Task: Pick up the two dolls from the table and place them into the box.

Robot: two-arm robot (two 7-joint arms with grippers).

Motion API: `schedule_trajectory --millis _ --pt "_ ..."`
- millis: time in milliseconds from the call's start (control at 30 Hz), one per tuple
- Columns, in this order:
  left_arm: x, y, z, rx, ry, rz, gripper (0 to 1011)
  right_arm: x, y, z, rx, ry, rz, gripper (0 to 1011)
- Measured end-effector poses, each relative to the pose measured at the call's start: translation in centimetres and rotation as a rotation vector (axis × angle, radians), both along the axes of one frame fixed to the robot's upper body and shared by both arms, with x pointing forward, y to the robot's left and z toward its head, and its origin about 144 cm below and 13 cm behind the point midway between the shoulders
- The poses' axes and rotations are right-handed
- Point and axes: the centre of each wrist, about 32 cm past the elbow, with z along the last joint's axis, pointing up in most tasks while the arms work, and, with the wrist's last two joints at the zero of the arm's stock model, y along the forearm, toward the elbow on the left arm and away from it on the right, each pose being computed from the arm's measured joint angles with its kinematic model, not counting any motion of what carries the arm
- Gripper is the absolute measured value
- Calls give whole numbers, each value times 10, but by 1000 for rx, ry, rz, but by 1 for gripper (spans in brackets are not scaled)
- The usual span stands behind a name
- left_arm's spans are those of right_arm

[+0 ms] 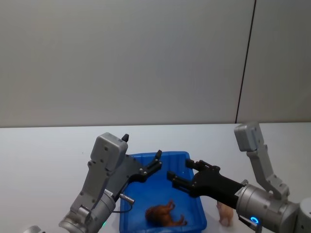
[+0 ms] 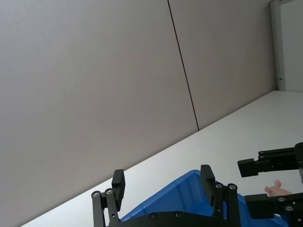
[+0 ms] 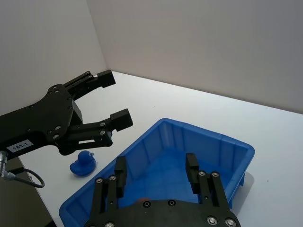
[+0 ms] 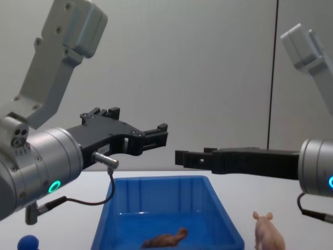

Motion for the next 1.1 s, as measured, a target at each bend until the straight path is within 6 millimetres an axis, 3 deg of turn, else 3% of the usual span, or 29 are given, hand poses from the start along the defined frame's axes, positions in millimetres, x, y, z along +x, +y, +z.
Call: schedule_trajectory --millis 267,367,800,1100 --pt "0 0 0 0 0 0 1003 0 -11 0 -12 -25 -43 954" --pt "0 0 0 0 0 0 1003 -2 -18 0 -15 -35 -71 1001" --pt "0 0 0 0 0 0 1003 -19 -48 -7 -49 -24 -208 1001" --pt "0 0 0 0 0 0 1003 -31 -59 -18 -97 20 -255 1001"
